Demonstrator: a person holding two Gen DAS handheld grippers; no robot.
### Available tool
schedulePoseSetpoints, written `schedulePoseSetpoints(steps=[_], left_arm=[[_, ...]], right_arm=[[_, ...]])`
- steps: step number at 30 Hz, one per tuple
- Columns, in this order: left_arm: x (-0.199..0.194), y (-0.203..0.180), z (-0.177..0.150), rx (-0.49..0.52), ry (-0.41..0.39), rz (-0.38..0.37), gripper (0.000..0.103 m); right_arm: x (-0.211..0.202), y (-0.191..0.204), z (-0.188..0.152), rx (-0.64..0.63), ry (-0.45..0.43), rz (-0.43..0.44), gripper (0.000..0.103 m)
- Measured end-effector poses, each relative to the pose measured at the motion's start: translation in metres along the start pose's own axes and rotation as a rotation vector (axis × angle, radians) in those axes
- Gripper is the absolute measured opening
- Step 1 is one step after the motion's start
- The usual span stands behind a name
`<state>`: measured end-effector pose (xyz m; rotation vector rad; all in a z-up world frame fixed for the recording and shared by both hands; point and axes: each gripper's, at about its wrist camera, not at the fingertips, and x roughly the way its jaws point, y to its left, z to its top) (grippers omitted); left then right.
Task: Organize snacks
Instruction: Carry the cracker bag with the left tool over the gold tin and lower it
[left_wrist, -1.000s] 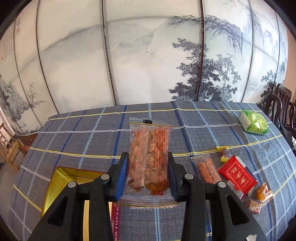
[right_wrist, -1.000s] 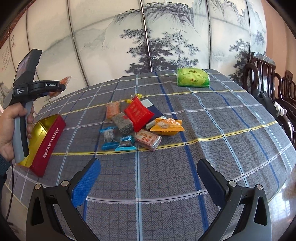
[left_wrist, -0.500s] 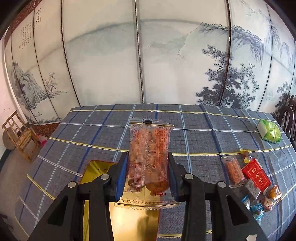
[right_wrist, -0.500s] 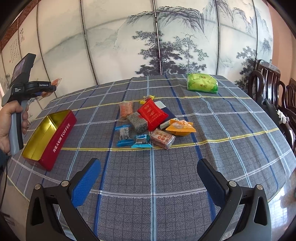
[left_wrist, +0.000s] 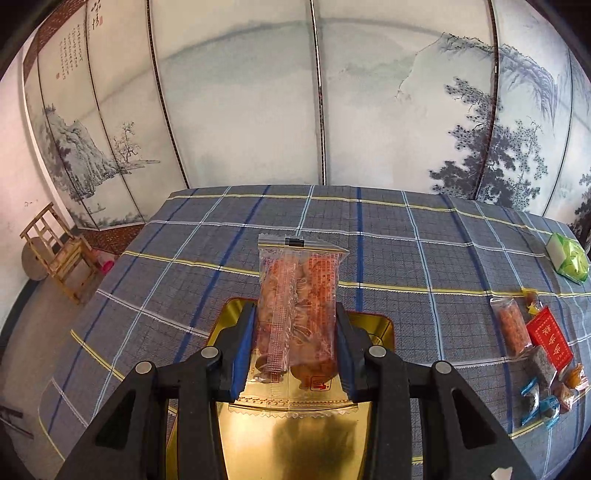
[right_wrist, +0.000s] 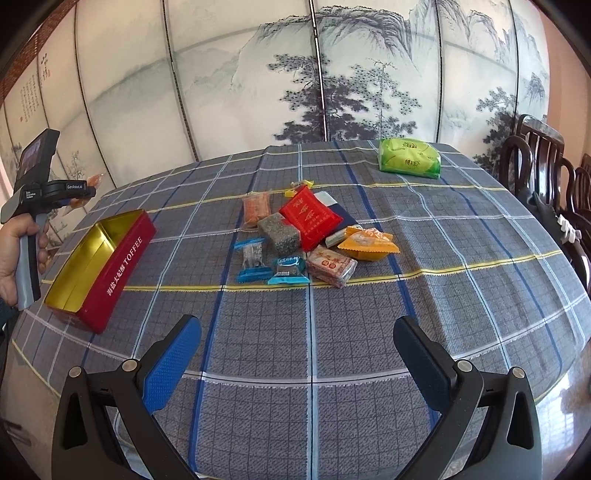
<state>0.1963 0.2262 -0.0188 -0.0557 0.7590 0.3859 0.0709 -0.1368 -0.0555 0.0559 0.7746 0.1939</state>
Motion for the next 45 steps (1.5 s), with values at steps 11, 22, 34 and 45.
schedulePoseSetpoints(steps=[11, 22, 34, 45], left_arm=[[0.022, 0.01, -0.009, -0.015, 0.045, 0.018, 0.035], [0.048, 0.014, -0.018, -0.011, 0.09, 0.028, 0.035], [0.078, 0.012, -0.026, 0.009, 0.165, 0.034, 0.035], [0.083, 0.012, -0.025, 0.017, 0.174, 0.038, 0.035]], right_arm=[[0.01, 0.0, -0.004, -0.001, 0.026, -0.001, 0.103], [0.022, 0.002, -0.007, -0.01, 0.05, -0.009, 0.103], [0.037, 0.003, -0.01, -0.014, 0.085, -0.014, 0.103], [0.045, 0.002, -0.012, -0.012, 0.103, -0.012, 0.103]])
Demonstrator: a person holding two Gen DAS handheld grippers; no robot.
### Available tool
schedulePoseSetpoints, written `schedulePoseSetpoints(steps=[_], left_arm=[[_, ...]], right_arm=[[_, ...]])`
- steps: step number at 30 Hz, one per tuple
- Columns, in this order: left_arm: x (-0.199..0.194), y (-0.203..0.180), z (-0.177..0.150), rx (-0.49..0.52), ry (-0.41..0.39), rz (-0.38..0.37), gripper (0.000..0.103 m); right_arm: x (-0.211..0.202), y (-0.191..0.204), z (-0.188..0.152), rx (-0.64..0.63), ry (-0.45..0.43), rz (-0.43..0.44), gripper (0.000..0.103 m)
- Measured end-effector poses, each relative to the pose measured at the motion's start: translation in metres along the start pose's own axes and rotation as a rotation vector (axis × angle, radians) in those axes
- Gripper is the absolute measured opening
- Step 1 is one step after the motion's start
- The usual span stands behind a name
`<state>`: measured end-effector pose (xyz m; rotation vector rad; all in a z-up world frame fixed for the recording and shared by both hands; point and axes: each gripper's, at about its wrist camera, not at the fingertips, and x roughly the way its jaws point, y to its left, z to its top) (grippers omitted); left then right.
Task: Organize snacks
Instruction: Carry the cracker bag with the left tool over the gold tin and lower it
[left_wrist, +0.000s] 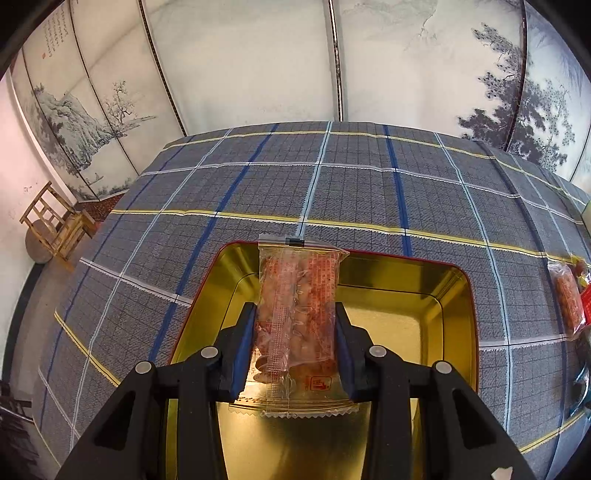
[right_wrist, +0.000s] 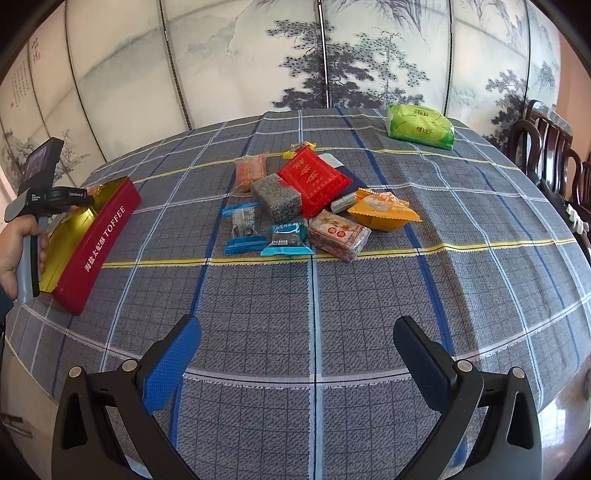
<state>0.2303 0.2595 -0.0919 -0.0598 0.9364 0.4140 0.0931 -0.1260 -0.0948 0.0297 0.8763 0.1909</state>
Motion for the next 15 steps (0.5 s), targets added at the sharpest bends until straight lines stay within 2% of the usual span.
schedulePoseSetpoints(steps=[15], left_arm=[[0.0019, -0.0013, -0.004, 0.008, 0.012, 0.008, 0.035]], right_arm=[[0.0031, -0.0015, -0.0017, 0.003, 0.006, -0.001, 0.103]])
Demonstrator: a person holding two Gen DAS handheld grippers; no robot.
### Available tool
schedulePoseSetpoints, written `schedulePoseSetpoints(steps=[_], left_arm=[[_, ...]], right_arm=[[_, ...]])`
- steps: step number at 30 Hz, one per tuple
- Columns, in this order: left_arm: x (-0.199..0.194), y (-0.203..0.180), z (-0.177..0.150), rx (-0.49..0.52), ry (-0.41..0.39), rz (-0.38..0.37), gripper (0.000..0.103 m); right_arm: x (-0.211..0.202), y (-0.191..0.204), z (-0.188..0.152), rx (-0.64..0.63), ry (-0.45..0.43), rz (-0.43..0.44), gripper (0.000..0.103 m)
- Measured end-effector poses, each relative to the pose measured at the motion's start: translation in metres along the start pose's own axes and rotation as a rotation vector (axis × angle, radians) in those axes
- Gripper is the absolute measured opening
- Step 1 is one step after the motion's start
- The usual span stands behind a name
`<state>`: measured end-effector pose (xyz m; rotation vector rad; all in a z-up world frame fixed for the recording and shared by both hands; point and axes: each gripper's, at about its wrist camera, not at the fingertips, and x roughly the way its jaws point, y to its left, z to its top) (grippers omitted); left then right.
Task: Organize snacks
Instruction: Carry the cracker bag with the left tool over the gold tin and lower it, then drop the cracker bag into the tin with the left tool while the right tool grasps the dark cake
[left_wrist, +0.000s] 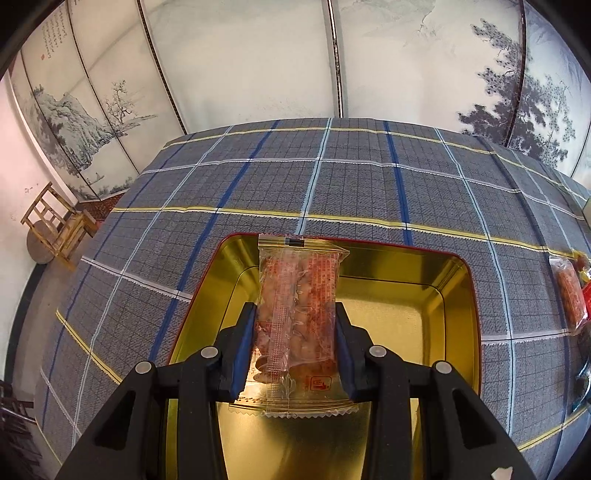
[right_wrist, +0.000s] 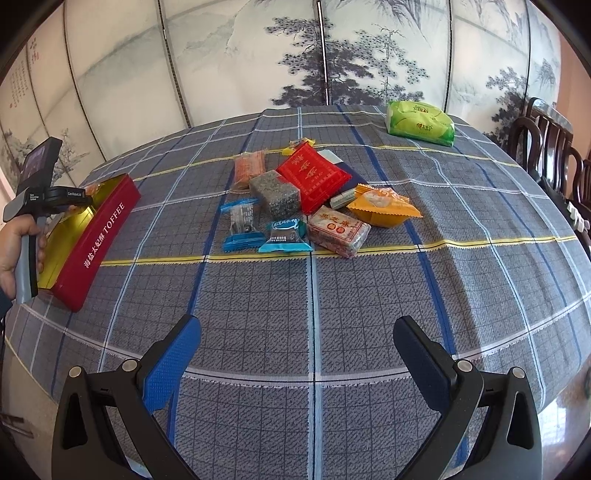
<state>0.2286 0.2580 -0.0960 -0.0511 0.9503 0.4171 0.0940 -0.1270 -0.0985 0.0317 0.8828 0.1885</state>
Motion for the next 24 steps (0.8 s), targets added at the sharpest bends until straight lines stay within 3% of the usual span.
schedulePoseSetpoints(steps=[20, 24], left_arm=[[0.019, 0.002, -0.004, -0.018, 0.085, -0.027, 0.036], [0.022, 0.005, -0.003, -0.031, 0.099, -0.039, 0.046]], right_arm=[[0.002, -0.002, -0.003, -0.001, 0.007, -0.005, 0.103], [0.001, -0.01, -0.002, -0.003, 0.006, -0.013, 0.103]])
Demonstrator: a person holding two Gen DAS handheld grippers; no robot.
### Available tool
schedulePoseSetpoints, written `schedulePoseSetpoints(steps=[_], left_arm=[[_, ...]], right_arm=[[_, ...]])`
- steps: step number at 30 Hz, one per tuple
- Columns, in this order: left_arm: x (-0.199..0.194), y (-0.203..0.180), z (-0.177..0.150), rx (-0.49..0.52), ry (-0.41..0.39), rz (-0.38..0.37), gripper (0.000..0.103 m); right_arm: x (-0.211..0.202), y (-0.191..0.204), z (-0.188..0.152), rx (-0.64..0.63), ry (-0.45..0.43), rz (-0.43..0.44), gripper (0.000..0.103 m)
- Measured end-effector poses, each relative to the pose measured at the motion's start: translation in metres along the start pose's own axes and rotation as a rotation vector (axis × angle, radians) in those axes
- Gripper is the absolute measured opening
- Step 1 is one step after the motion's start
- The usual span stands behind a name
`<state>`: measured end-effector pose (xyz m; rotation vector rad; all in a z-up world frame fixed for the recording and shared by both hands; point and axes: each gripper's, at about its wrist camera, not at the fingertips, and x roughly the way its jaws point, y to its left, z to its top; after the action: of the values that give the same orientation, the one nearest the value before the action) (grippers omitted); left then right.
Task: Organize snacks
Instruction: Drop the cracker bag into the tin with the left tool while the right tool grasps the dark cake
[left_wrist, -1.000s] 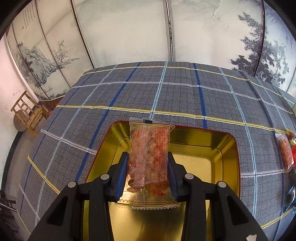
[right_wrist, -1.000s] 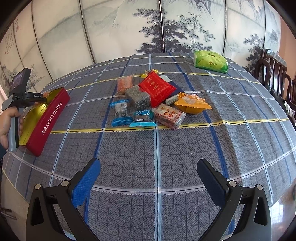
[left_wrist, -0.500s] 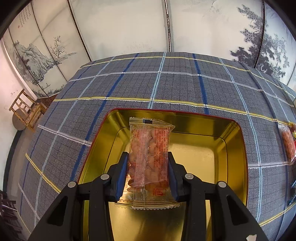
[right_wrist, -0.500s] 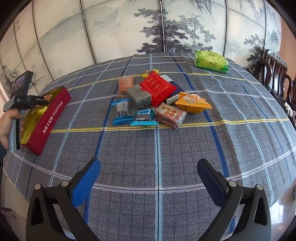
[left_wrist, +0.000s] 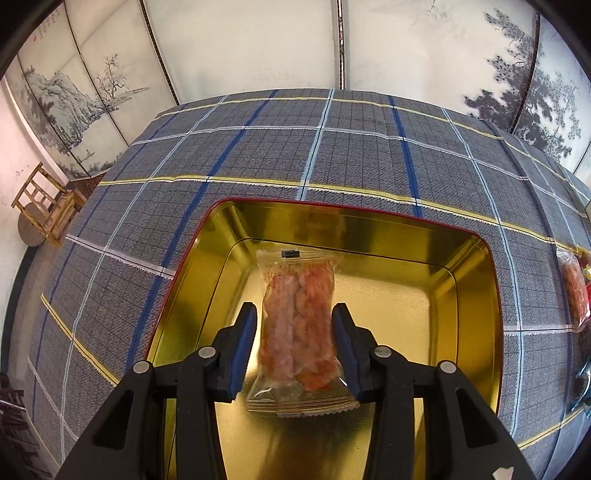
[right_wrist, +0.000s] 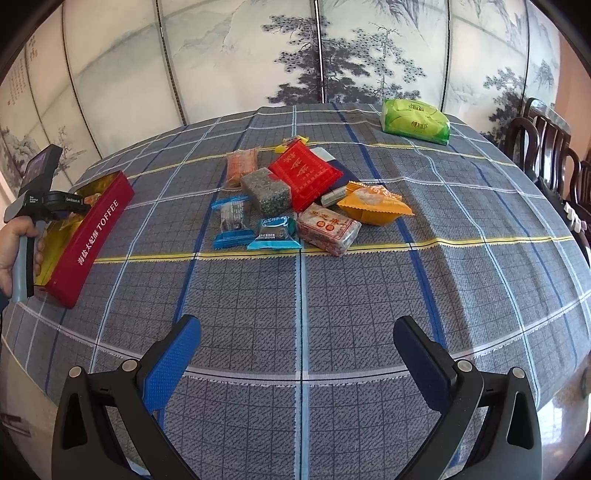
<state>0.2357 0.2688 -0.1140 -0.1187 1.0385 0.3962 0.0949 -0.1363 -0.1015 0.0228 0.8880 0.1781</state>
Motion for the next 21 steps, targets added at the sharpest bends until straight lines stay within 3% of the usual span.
schedulePoseSetpoints(steps=[2, 7, 14, 16, 19, 21], left_arm=[[-0.004, 0.004, -0.001, -0.011, -0.017, -0.012, 0.066], [-0.035, 0.007, -0.007, 0.006, -0.086, -0.068, 0.073], [-0.127, 0.019, -0.049, 0.043, -0.317, -0.195, 0.085], [-0.147, 0.022, -0.071, 0.058, -0.355, -0.23, 0.086], [-0.163, 0.025, -0.105, 0.076, -0.368, -0.281, 0.086], [-0.167, 0.027, -0.129, 0.077, -0.358, -0.307, 0.086]], right_arm=[[0.0, -0.008, 0.001, -0.011, 0.005, -0.006, 0.103], [-0.001, -0.047, 0.005, -0.027, -0.004, -0.059, 0.103], [0.014, -0.08, 0.023, -0.063, -0.019, -0.086, 0.103], [0.023, -0.079, 0.032, -0.054, 0.0, -0.046, 0.103], [0.043, -0.066, 0.044, -0.081, 0.037, 0.114, 0.103], [0.056, -0.051, 0.05, -0.144, 0.049, 0.083, 0.103]])
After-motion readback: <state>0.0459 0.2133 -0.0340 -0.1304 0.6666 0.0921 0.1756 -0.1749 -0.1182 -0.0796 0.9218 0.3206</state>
